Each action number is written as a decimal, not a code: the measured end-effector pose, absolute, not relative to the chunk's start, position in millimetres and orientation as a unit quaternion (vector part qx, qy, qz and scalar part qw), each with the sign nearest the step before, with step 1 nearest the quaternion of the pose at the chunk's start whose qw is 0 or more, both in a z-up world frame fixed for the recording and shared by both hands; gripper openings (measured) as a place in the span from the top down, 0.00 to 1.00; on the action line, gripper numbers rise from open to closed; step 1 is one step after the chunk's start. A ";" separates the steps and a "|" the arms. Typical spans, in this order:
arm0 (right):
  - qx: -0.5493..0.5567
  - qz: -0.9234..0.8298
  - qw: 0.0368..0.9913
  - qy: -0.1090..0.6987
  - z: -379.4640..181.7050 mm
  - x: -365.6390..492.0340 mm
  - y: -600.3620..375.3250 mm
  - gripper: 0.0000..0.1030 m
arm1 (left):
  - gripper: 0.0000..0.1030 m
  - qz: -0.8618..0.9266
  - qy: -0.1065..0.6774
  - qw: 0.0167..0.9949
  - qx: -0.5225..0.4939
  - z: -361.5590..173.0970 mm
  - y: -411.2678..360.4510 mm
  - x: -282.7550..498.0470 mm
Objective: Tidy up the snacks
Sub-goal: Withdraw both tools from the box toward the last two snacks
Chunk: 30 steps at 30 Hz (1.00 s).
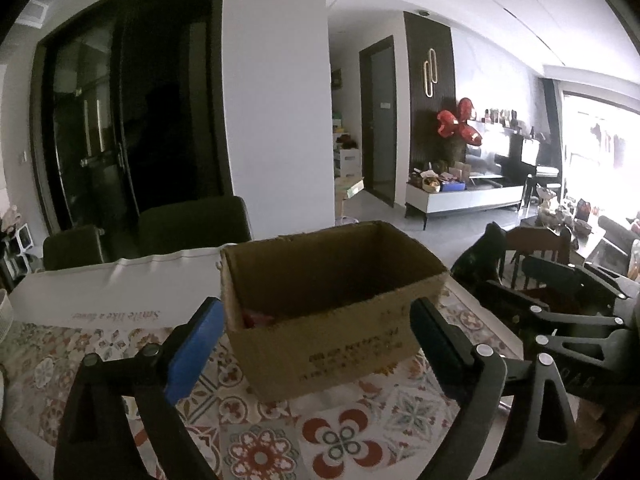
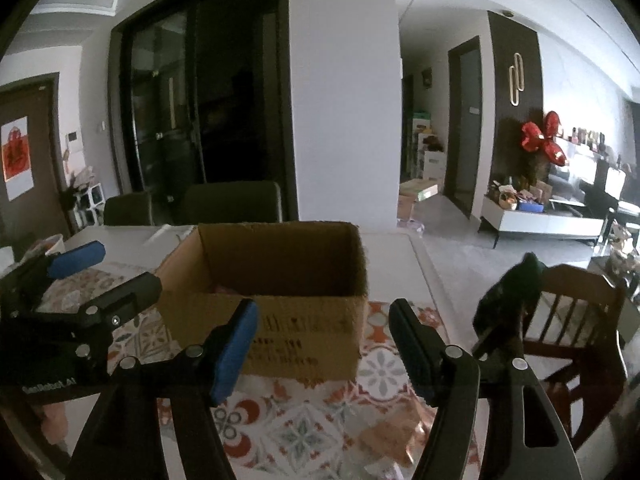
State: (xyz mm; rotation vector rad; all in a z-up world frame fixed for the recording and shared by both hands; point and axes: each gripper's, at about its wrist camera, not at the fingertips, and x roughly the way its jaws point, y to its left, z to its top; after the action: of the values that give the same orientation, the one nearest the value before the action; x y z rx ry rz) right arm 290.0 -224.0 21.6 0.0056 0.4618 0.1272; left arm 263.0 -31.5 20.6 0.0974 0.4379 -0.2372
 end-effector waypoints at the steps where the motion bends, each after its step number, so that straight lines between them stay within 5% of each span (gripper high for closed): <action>1: 0.003 0.059 0.972 0.229 20.2 286.4 -226.6 0.34 | 0.07 -0.122 0.218 0.967 0.050 19.1 -34.6 260.0; 30: 0.024 0.031 0.929 0.368 -83.6 225.4 -294.1 0.30 | 0.07 -0.182 0.358 0.909 0.107 -85.4 -121.1 228.7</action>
State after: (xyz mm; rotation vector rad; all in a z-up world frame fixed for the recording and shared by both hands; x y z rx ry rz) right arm 225.4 -294.1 -83.6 0.0487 0.7529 0.0643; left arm 228.7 -121.1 -85.3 0.2214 0.7395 -0.3763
